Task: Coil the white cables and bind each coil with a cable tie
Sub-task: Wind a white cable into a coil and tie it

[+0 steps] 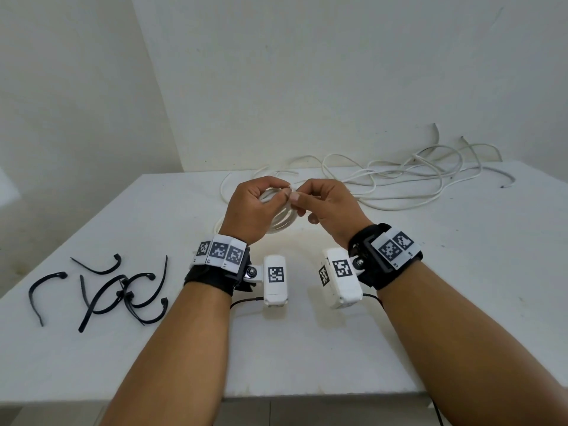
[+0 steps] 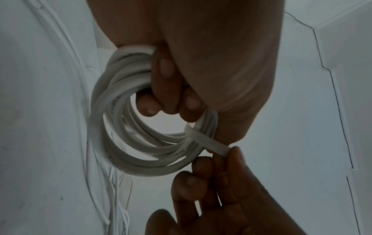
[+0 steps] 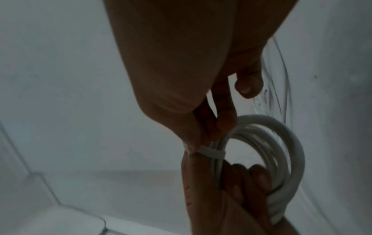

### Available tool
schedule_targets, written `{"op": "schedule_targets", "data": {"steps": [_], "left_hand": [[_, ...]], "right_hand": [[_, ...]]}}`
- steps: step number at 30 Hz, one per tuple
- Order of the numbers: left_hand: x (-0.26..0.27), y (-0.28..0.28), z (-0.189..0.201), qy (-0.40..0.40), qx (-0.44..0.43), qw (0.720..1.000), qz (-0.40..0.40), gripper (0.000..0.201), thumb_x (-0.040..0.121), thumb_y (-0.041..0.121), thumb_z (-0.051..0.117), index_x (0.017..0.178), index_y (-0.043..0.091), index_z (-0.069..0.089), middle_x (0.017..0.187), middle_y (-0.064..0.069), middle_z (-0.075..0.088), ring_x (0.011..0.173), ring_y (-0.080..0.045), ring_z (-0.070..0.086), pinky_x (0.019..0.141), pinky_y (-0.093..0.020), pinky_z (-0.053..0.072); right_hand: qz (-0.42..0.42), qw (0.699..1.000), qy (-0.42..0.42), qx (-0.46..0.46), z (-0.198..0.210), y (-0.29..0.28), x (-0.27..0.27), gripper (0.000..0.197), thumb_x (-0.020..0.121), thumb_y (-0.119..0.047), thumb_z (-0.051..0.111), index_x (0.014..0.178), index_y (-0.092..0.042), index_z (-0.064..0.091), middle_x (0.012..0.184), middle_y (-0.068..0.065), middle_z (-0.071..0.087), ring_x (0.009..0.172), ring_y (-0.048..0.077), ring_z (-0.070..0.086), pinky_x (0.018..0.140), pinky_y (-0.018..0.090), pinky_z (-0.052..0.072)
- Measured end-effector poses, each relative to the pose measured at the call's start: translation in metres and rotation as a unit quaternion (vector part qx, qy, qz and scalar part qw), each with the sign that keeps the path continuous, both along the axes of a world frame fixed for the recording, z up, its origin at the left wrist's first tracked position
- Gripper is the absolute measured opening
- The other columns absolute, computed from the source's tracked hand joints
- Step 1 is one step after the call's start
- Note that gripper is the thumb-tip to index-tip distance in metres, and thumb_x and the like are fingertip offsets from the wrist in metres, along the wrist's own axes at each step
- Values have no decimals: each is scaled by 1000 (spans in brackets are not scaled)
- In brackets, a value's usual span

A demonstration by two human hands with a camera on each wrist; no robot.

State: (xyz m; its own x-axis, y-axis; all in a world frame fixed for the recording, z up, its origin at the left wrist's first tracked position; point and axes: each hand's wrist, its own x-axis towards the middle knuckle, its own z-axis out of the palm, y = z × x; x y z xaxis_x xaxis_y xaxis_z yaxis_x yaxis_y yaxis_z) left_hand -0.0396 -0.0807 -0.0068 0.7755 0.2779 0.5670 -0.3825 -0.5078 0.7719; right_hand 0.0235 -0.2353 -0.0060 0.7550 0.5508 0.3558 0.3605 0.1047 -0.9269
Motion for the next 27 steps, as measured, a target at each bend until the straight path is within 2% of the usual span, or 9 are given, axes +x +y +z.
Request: {"op": "schedule_targets", "data": {"steps": [2,5,8,10,14,17,19,23,27], "left_hand": [[-1,0,0,13,-17,1000,-12,14,89,14,69,82,26,72,69,17,70,65,-2,64,61,-16,47],[-1,-2,-1,27,-41,999,-24,8,89,14,70,84,20,73,70,13,72,63,-3,65,57,-14,46],[1,-1,-3,42,-49,998,-29,5,89,15,70,89,13,74,74,6,73,62,-5,65,54,-14,45],[1,-1,-5,54,-52,997,-34,5,89,15,69,90,14,74,76,4,72,63,-6,65,54,-15,45],[1,-9,-5,74,-48,994,-60,10,90,13,67,86,20,75,71,4,71,59,-10,63,54,-20,46],[1,-12,-4,91,-93,986,-101,20,96,13,58,84,17,74,53,1,54,38,-11,40,43,-23,35],[1,-13,-3,110,-111,978,-134,26,98,13,54,82,17,73,49,0,43,34,-10,31,41,-21,31],[-1,-13,-2,139,-132,969,-154,24,100,11,50,85,11,69,49,1,37,34,-8,27,39,-18,29],[-3,-13,-2,182,-132,961,-163,20,102,15,49,98,6,66,49,5,36,34,-7,26,38,-20,32]], "right_hand": [[-14,1000,-1,-22,1,-2,1,17,91,-23,68,78,-13,64,72,5,63,64,17,55,55,23,38],[-10,999,47,-17,2,-4,6,15,94,-25,64,88,-11,65,80,1,62,64,14,54,55,25,38],[-13,998,59,-10,2,-6,9,5,94,-21,65,94,-17,68,79,-1,61,62,13,52,53,24,39],[12,997,79,-10,3,-8,11,7,93,-21,66,98,-20,71,81,-2,62,62,12,52,52,22,39],[24,994,106,-2,5,-16,16,9,89,-18,72,81,-15,69,78,1,63,65,11,52,52,22,40],[-6,991,127,44,7,-21,21,14,88,-20,73,74,-19,69,81,4,69,77,16,63,62,28,41],[-23,989,132,56,7,-24,22,15,89,-20,70,74,-19,67,85,7,73,87,20,69,66,29,44],[-24,985,153,80,8,-13,15,14,94,-9,64,79,-8,63,74,7,71,69,16,69,61,26,48],[-72,992,95,42,7,-8,12,14,93,-8,65,78,-8,64,71,5,62,57,9,61,56,23,47]]}}
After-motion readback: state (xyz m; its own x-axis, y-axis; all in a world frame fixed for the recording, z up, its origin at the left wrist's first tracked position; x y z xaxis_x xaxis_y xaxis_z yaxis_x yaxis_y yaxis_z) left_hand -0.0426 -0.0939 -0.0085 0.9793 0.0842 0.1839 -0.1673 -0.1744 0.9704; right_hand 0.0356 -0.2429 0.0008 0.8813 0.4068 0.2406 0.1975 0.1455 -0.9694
